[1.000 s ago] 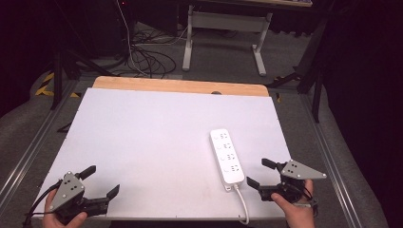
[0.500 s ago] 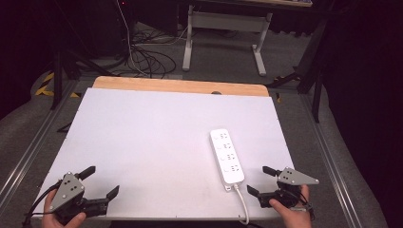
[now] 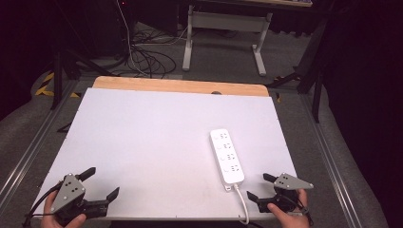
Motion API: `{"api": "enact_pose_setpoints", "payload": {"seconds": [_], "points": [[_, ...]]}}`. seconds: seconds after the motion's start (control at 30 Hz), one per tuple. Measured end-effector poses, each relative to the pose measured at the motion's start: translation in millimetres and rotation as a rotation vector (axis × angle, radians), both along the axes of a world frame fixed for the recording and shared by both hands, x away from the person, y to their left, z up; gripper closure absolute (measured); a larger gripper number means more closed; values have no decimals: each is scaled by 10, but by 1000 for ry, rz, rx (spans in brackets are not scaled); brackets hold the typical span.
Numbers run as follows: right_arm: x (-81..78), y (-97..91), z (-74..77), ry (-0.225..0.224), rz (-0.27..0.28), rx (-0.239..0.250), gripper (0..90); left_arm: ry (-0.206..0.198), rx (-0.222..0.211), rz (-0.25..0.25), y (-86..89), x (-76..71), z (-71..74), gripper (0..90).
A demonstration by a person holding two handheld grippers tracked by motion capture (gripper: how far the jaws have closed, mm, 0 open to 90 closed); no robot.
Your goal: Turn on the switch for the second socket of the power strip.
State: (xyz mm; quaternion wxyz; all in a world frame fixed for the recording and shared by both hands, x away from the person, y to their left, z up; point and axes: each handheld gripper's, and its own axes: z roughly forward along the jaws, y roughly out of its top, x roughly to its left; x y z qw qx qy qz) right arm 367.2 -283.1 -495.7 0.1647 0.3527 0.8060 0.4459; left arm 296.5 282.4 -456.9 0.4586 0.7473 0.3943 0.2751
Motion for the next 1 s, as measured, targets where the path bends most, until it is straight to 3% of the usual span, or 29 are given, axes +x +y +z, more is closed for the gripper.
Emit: {"api": "enact_pose_setpoints", "payload": {"seconds": [0.2, 0.33, 0.43, 0.77, 1.0], "points": [[-10, -14, 61, -54, -6, 27, 73, -9, -1, 5, 6, 10, 4, 48], [-33, -19, 91, -94, -8, 40, 78, -37, 31, 16, -12, -2, 19, 46], [-44, -3, 103, -109, -7, 39, 78, -32, 26, 9, -13, 2, 19, 45], [-40, -35, 93, -83, -38, 40, 83, -3, -8, 0, 11, 12, 11, 45], [-29, -61, 84, -79, -60, 35, 86, -4, -20, 0, 26, 17, 10, 45]]}}
